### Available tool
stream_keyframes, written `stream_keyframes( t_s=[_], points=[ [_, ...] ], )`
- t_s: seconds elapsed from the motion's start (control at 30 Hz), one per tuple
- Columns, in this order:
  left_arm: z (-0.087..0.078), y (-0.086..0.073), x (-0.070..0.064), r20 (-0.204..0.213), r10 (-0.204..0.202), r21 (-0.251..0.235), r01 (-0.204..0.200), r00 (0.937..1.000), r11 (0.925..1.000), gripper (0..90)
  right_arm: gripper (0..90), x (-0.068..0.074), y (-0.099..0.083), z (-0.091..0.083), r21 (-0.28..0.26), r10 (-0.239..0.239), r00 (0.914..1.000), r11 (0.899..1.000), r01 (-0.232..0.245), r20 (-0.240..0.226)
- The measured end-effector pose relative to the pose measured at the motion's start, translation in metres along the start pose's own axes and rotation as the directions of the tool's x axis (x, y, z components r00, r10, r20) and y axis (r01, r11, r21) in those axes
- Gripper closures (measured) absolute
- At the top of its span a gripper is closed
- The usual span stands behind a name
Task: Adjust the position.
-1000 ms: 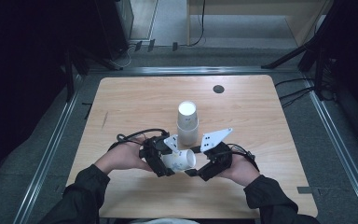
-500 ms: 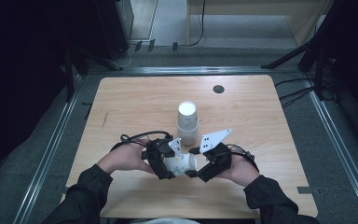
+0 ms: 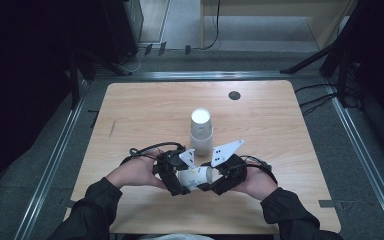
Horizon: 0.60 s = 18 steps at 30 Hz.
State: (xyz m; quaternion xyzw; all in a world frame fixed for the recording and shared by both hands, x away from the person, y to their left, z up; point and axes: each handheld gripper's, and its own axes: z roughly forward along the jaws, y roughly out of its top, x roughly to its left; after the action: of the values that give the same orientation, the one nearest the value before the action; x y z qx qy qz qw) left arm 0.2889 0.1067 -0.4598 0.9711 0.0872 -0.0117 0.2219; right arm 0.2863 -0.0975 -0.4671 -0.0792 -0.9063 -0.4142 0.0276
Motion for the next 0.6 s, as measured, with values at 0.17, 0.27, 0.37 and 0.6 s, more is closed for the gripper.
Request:
stream_keyframes(
  t_s=[0.17, 0.27, 0.37, 0.6],
  points=[
    [-0.01, -0.008, 0.004, -0.008, -0.045, -0.089, 0.044, 0.9989, 0.995, 10.2, 34.1, -0.004, -0.001, -0.009, -0.033, 0.016, 0.9997, 0.999, -0.015, 0.017],
    [-0.017, -0.014, 0.005, -0.006, -0.067, -0.156, 0.065, 0.9977, 0.9856, 10.2, 34.0, -0.006, -0.001, -0.017, -0.067, 0.026, 0.9995, 0.997, -0.025, 0.015],
    [-0.02, -0.018, 0.006, 0.011, -0.088, -0.2, 0.088, 0.9961, 0.9759, 10.7, 33.9, -0.007, 0.0, -0.021, -0.09, 0.024, 0.9996, 0.996, -0.023, 0.013],
    [-0.027, -0.031, -0.002, -0.004, -0.129, -0.272, 0.123, 0.9917, 0.9544, 11.4, 33.9, -0.011, 0.005, -0.027, -0.135, 0.015, 0.9996, 0.991, -0.018, -0.023]
  ],
)
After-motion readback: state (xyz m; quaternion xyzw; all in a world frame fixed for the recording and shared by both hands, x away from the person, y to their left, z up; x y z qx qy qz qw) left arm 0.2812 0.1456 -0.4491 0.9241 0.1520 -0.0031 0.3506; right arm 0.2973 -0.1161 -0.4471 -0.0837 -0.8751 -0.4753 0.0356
